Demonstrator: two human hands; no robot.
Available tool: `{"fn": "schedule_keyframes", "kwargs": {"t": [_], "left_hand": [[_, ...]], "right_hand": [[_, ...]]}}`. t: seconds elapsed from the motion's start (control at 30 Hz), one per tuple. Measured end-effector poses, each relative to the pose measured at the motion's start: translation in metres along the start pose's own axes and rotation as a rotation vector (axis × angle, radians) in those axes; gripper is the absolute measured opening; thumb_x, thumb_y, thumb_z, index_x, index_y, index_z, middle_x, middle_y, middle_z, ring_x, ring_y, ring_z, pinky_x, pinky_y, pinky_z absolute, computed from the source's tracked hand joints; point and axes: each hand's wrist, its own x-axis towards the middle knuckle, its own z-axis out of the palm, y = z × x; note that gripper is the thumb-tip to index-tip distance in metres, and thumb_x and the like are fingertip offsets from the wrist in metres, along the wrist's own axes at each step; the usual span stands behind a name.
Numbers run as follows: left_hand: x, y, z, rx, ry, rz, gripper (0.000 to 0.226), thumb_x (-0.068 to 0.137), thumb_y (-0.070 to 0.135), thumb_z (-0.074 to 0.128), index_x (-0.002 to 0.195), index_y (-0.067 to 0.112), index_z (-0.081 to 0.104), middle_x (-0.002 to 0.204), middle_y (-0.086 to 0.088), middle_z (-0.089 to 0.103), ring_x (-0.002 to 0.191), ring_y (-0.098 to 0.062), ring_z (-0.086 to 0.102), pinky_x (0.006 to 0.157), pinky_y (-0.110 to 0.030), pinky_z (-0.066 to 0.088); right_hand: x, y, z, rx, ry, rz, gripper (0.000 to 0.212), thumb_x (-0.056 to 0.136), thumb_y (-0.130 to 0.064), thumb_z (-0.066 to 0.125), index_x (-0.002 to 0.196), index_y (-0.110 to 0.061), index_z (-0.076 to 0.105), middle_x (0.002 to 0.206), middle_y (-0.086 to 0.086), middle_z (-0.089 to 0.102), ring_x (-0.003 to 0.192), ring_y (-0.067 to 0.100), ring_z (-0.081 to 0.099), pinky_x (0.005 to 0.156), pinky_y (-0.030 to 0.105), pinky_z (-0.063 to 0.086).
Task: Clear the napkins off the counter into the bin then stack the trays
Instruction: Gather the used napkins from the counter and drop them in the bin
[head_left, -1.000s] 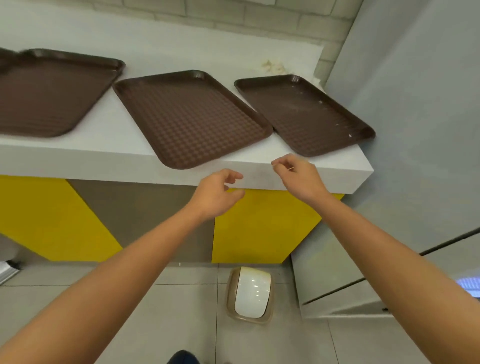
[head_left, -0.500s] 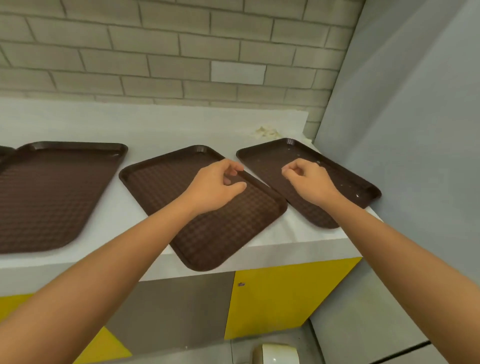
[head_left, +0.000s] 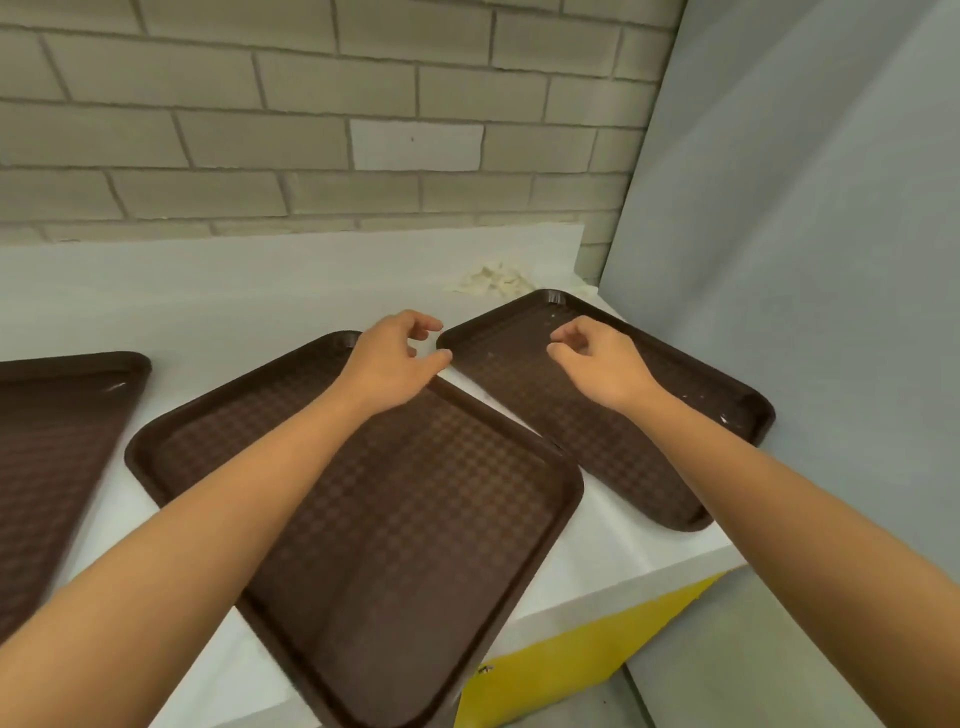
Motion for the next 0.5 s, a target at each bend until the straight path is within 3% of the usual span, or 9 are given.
{"fn": "schedule_keyframes", "kwargs": {"t": [0.23,0.37,0.5], "left_hand": [[0.090,-0.010,0.012,0.037,-0.004,-0.036,0.042,0.088,0.032,0.061,0.128,0.022,0.051,0.128,-0.002,0.053,0.106,-0.017,0.056,0.082,-0.022,0.038],[0.136,-0.027,0.024,0.083,-0.006,-0.077,0.043,0.088,0.034,0.060,0.128,0.023,0.050,0.128,0.000,0.053,0.106,-0.017,0.056,0.084,-0.022,0.039],[0.171,-0.050,0.040,0.092,-0.040,-0.115,0.042,0.088,0.033,0.060,0.128,0.023,0.050,0.128,-0.001,0.054,0.100,-0.015,0.055,0.085,-0.022,0.038]], "right_hand": [[0.096,0.027,0.005,0.000,0.004,0.042,0.034,0.091,-0.031,0.056,0.120,-0.015,0.054,0.114,0.004,0.059,0.100,0.016,0.054,0.087,0.028,0.043],[0.150,0.039,0.020,-0.008,0.000,0.067,0.037,0.090,-0.031,0.056,0.122,-0.013,0.051,0.113,0.007,0.059,0.097,0.018,0.054,0.081,0.028,0.041],[0.190,0.049,0.043,-0.070,-0.042,0.081,0.041,0.090,-0.031,0.056,0.126,-0.013,0.047,0.120,0.008,0.054,0.109,0.023,0.054,0.085,0.029,0.041]]}}
